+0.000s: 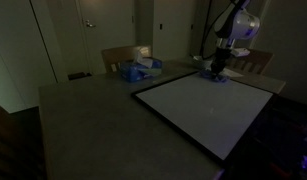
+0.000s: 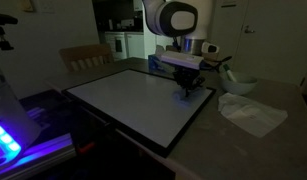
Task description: Wipe the whiteboard with the blue cloth
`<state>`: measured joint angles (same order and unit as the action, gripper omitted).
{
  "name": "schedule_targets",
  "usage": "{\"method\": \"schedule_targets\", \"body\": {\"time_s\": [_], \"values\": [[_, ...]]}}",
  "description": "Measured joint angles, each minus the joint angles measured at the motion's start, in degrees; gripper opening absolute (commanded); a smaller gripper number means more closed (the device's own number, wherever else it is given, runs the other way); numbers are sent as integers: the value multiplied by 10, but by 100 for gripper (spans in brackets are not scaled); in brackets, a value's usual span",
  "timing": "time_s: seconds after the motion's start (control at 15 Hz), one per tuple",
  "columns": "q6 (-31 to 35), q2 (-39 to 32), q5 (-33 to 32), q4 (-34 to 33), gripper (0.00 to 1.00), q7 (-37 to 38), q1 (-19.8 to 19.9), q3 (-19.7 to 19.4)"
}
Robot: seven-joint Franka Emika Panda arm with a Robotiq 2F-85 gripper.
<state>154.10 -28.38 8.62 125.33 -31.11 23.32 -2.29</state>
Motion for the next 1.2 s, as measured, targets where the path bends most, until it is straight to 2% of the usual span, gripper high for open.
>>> {"method": "schedule_targets", "body": {"time_s": [0.2, 0.33, 0.53, 0.73, 0.93, 1.2], "values": [[12, -4, -1, -5, 3, 27, 1, -6], [45, -11, -32, -4, 3, 73, -16, -30], [111, -32, -126, -4, 3, 187, -86, -116], [129, -52, -188, -5, 3, 283, -171, -197], [124, -60, -196, -5, 3, 334, -213, -231], [115, -62, -196, -2, 3, 389, -239, -253]]}}
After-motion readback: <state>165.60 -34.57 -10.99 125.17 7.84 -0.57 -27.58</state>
